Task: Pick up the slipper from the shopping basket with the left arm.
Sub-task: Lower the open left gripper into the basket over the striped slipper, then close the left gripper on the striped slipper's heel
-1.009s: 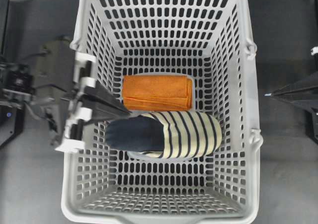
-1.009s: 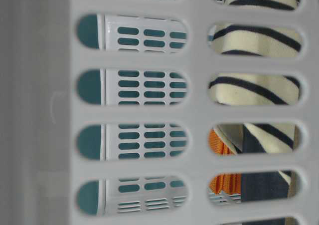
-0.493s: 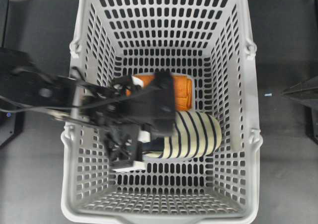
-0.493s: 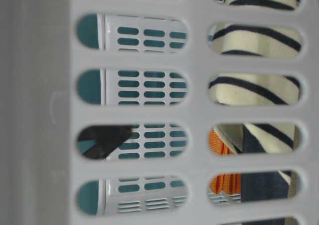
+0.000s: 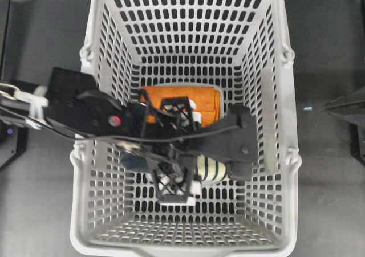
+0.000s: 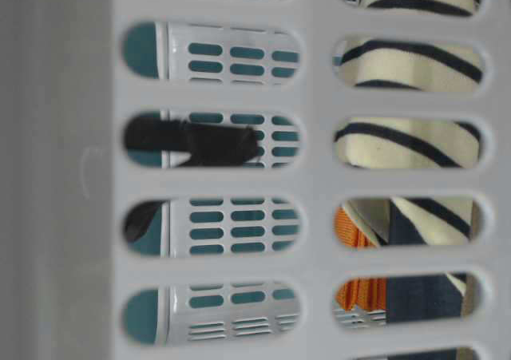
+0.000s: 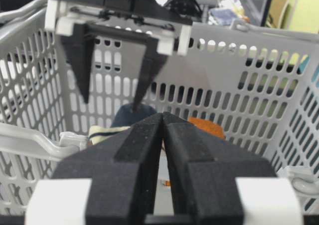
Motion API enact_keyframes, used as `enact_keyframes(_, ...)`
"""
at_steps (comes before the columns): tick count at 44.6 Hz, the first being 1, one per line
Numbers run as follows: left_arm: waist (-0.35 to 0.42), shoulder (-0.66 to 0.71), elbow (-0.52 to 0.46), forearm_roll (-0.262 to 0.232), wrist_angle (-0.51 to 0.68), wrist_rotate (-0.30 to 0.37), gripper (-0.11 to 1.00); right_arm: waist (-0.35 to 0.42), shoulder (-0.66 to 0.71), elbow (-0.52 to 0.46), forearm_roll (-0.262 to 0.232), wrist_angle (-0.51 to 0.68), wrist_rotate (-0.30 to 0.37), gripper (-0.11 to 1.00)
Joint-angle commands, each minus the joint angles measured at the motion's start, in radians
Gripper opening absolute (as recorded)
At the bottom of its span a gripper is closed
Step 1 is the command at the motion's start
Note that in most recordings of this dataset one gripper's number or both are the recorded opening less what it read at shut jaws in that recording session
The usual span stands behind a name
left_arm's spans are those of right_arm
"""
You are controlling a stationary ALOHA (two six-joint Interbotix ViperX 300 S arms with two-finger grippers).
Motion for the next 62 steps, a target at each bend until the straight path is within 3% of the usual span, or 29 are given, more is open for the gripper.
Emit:
enact_keyframes(1, -0.003, 0.021, -0.035, 0.003, -0.002, 0.000, 0.83, 0.008, 0.006, -0.008, 0.012, -0.015, 0.003, 0.00)
enact_keyframes(5, 0.002, 0.054, -0.034, 0.003, -0.006, -0.002, 0.91, 0.012, 0.005, -0.008, 0.018, -0.034, 0.003, 0.00)
enact_keyframes(23, 0.020, 0.115, 0.041, 0.003, -0.052, -0.009, 0.89, 0.023, 0.006, -0.006, 0.023, -0.037, 0.051, 0.00)
enact_keyframes(27, 0.020, 0.114, 0.049, 0.003, -0.060, -0.012, 0.79, 0.023, 0.006, -0.003, 0.025, -0.037, 0.052, 0.00)
enact_keyframes(36, 0.014, 0.103, 0.040, 0.003, -0.066, -0.018, 0.23, 0.023, 0.002, 0.006, 0.025, -0.041, 0.054, 0.00)
enact_keyframes(40, 0.003, 0.086, 0.023, 0.003, -0.060, -0.021, 0.06, 0.023, 0.000, 0.008, 0.025, -0.041, 0.054, 0.00)
enact_keyframes(49, -0.014, 0.054, -0.078, 0.003, 0.003, -0.061, 0.06, 0.023, 0.000, 0.008, 0.026, -0.041, 0.055, 0.00)
enact_keyframes(62, -0.015, 0.048, -0.348, 0.005, 0.253, -0.061, 0.06, 0.023, -0.005, 0.008, 0.031, -0.038, 0.055, 0.00)
